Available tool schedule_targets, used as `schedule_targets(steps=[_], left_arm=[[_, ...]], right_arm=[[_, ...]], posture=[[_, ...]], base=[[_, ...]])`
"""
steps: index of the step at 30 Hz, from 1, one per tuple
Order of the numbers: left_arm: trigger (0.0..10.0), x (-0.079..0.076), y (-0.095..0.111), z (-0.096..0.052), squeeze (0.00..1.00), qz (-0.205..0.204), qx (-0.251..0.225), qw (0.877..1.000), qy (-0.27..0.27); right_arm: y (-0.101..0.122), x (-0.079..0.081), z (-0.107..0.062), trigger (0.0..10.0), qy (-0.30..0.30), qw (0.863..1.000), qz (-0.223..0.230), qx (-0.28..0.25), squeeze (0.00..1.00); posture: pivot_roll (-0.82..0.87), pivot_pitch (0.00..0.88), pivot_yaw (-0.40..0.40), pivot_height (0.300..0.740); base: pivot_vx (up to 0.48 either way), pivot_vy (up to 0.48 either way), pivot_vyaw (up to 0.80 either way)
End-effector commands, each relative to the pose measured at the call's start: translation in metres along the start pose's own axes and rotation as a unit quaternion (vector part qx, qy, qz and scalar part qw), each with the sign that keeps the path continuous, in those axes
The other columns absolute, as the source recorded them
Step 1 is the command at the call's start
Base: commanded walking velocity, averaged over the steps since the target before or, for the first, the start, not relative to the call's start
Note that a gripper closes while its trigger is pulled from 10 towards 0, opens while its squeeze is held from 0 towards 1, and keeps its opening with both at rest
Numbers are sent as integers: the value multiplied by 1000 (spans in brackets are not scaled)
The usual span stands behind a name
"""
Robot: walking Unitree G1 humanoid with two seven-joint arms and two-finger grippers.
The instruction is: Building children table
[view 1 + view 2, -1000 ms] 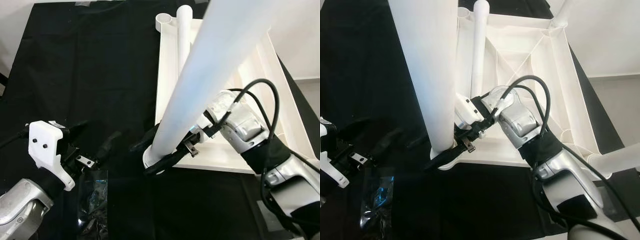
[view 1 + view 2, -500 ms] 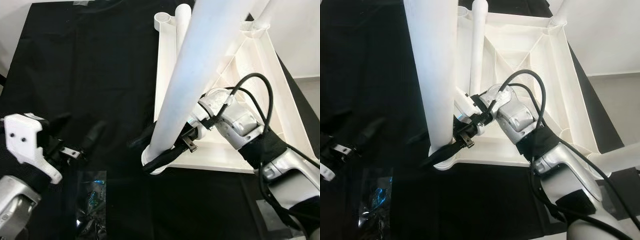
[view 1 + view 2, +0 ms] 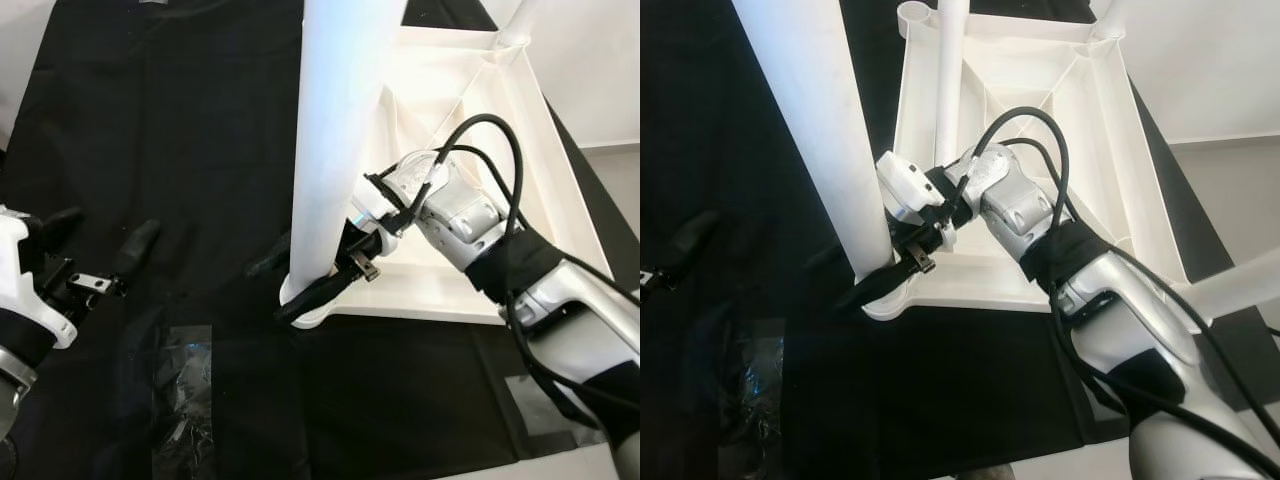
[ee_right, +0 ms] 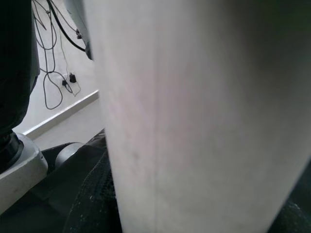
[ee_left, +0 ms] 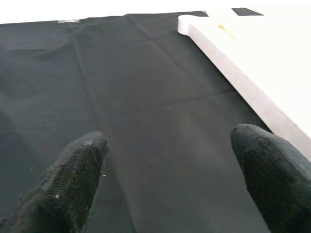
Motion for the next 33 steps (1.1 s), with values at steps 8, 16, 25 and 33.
schedule_targets(steps=[8,16,25,33], left_arm=[[10000,-4,1,-7,0,-2,5,1000,-4],[10000,-8,-6,-3,0,-11,5,1000,-7],[10000,-9,-10,-2,0,-15,5,1000,-6],[10000,-13,-27,13,0,-22,9,999,-31]], right_arm=[[-20,3,1,10000,-4,1000,30,6,0],[-45,5,9,10000,-78,994,67,25,0],[-56,-2,24,10000,-203,968,145,28,0],[-140,26,41,10000,-638,712,284,73,0]], posture=[[152,422,-85,740],[82,369,-118,740],[67,332,-133,740],[69,228,-55,740]], base=[[0,0,0],[0,0,0],[0,0,0],[0,0,0]])
Point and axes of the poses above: a point about 5 cm out from each wrist's last joint towards the gripper, its own z axis pointing out of the wrist towards the gripper, its own y axis along the axis of the wrist's last joint, x = y × z, the point moved 3 cm from there along z, pointing out of the wrist towards the gripper, and after that the axes turned 4 degrees about z, right-handed, at the moved point
